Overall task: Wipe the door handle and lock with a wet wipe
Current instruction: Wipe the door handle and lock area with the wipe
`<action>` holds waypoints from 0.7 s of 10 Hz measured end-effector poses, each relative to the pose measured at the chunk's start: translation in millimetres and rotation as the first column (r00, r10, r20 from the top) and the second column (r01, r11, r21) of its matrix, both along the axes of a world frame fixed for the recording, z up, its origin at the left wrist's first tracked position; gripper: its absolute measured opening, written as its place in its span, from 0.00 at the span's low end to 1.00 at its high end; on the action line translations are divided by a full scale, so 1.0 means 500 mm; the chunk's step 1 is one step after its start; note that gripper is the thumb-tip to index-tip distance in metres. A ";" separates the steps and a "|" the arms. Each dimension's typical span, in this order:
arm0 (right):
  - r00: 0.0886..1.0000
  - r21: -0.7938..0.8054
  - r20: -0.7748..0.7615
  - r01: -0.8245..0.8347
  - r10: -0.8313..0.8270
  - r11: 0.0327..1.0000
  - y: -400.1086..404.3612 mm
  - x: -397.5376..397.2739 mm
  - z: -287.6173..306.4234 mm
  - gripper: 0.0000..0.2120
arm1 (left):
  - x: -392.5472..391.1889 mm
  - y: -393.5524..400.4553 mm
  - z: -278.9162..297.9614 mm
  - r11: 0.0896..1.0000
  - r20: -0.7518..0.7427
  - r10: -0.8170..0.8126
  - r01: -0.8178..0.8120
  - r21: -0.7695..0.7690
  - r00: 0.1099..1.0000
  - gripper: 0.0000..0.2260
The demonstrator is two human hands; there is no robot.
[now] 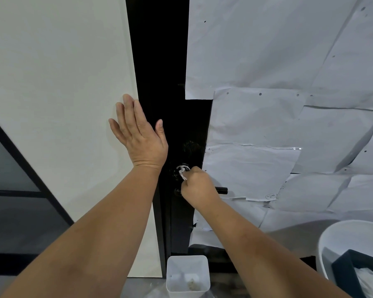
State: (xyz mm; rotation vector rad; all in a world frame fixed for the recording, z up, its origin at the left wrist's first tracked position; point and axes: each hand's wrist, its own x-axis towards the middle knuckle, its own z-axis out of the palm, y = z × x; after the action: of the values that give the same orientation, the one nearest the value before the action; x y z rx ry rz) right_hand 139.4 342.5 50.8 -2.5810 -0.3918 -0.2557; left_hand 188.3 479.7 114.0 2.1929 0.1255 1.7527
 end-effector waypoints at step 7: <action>0.997 -0.081 0.069 0.026 -0.021 0.996 -0.017 -0.007 0.010 0.08 | 0.000 0.000 0.003 1.000 0.004 0.011 -0.011 -0.005 1.000 0.26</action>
State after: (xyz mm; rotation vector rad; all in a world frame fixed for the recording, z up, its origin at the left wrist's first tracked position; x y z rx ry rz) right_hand 135.8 334.0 55.6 -2.6641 -0.4043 -0.3434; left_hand 188.4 479.7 115.3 2.1900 0.1411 1.7605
